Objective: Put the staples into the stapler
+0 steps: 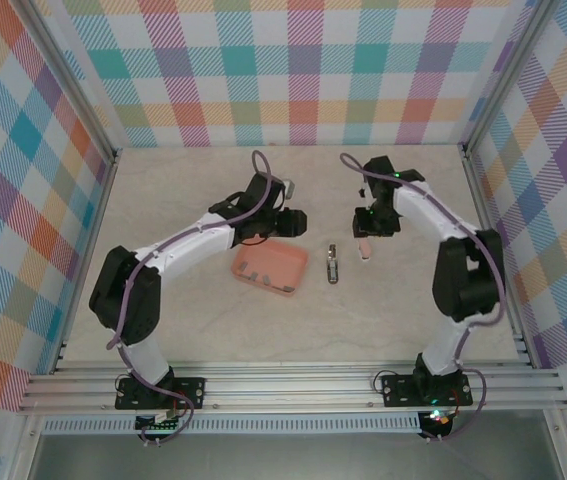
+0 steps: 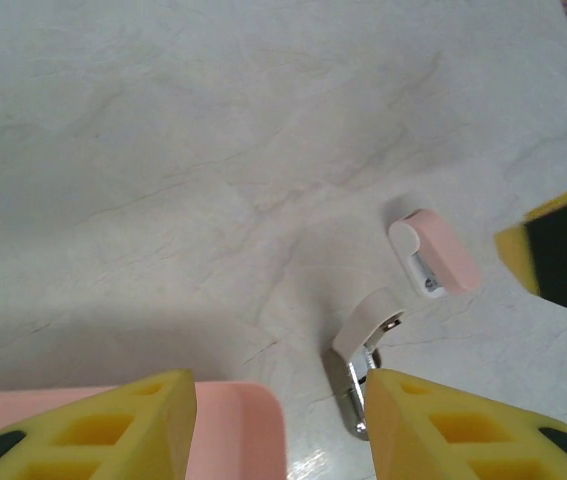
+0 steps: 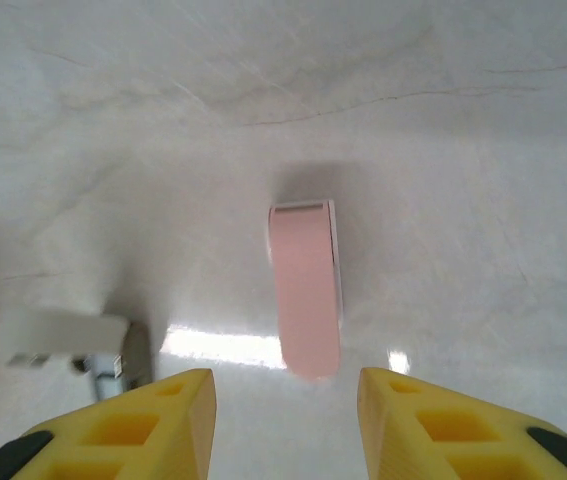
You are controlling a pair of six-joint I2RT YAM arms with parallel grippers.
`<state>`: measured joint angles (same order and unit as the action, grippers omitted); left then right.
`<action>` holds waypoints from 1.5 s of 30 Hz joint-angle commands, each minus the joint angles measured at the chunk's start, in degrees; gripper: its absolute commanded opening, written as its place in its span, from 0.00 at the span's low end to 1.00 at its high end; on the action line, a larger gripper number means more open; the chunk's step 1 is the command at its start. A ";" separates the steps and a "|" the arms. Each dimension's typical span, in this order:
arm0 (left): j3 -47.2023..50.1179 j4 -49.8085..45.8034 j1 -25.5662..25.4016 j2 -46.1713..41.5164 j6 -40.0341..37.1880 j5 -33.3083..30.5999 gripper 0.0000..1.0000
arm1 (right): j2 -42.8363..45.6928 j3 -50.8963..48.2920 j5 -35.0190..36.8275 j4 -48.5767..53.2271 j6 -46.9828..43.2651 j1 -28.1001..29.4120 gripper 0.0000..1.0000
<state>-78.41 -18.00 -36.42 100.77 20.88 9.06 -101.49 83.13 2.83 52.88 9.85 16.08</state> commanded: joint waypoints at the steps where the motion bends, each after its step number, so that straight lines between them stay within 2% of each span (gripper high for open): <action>1: -3.04 -1.69 0.39 2.61 -1.72 4.57 0.48 | 5.55 -4.06 -2.25 1.69 4.16 -0.26 0.42; 5: -6.44 -2.98 0.30 5.89 -2.26 8.02 0.48 | 12.86 -11.51 -6.61 -1.82 9.53 -0.27 0.41; 10: -10.33 -3.81 0.04 10.37 -2.86 11.76 0.47 | 21.78 -23.49 -14.73 -11.32 20.24 -0.20 0.41; 16: -16.27 -4.95 -0.53 16.40 -2.96 15.92 0.46 | 28.62 -35.72 -19.65 -23.52 32.15 0.18 0.39; 21: -19.94 -5.59 -1.47 20.30 -2.82 18.72 0.45 | 32.63 -44.18 -20.11 -31.10 40.35 0.79 0.38; 29: -22.57 -5.61 -2.50 24.01 -2.96 20.86 0.44 | 30.88 -50.25 -21.42 -40.67 47.37 3.43 0.38; 45: -23.89 -3.43 -3.21 27.54 -3.48 23.24 0.43 | 18.65 -50.30 -23.26 -53.15 52.65 5.95 0.35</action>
<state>-100.42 -22.28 -38.94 127.70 18.41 30.48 -81.95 33.32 -19.20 2.96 60.93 21.47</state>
